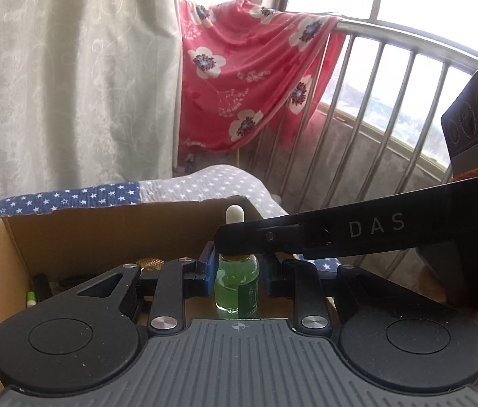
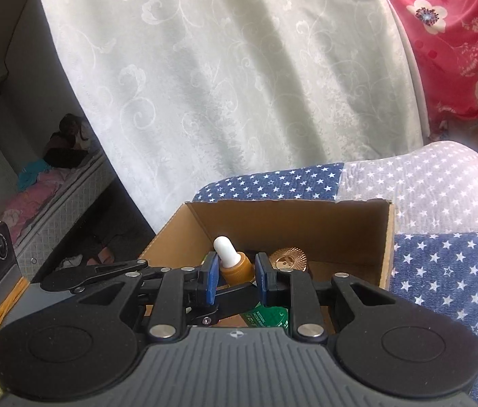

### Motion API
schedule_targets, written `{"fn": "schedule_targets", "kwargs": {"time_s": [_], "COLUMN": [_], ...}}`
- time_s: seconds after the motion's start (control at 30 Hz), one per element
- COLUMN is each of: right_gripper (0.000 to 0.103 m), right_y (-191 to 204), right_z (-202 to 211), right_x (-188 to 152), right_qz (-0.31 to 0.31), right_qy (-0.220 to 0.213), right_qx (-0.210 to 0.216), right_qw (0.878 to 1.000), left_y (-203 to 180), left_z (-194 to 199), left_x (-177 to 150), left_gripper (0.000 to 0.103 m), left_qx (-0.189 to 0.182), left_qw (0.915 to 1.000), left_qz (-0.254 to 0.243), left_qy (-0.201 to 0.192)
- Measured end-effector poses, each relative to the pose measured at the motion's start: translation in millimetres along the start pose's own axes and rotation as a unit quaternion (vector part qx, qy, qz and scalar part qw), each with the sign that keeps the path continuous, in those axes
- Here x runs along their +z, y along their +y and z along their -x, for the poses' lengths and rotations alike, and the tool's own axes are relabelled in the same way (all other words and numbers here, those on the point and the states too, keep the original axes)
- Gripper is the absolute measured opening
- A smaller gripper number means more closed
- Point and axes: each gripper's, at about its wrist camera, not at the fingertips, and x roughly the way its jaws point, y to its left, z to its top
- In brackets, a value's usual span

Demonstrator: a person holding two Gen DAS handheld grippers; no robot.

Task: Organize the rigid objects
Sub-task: 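Carry the dropper bottle into the box and open the right gripper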

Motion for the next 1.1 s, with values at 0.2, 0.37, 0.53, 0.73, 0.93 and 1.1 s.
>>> {"fn": "schedule_targets", "kwargs": {"time_s": [0.2,0.37,0.53,0.73,0.93,1.1], "right_gripper": [0.025,0.024,0.016,0.016,0.017,0.018], "right_y": [-32,-45,-41,-42,-38,-25], "right_z": [-39,-64,-72,-66,-34,9], "right_x": [9,12,18,22,18,6], "right_qz": [-0.001,0.011,0.033,0.025,0.007,-0.006], "right_qy": [0.035,0.055,0.06,0.052,0.024,-0.01], "right_qx": [-0.027,-0.05,-0.066,-0.068,-0.065,-0.053], "right_qw": [0.999,0.997,0.996,0.996,0.998,0.999], "left_y": [21,29,33,30,23,12], "left_z": [-48,-66,-72,-60,-35,-1], "left_x": [9,5,0,2,5,4], "left_gripper": [0.025,0.026,0.027,0.032,0.044,0.054], "left_qx": [-0.003,-0.007,-0.012,-0.009,-0.007,-0.016], "left_qw": [0.9977,0.9956,0.9937,0.9948,0.9973,0.9989], "left_qz": [0.046,0.059,0.066,0.061,0.047,0.034], "left_qy": [0.05,0.072,0.09,0.081,0.055,0.029]}}
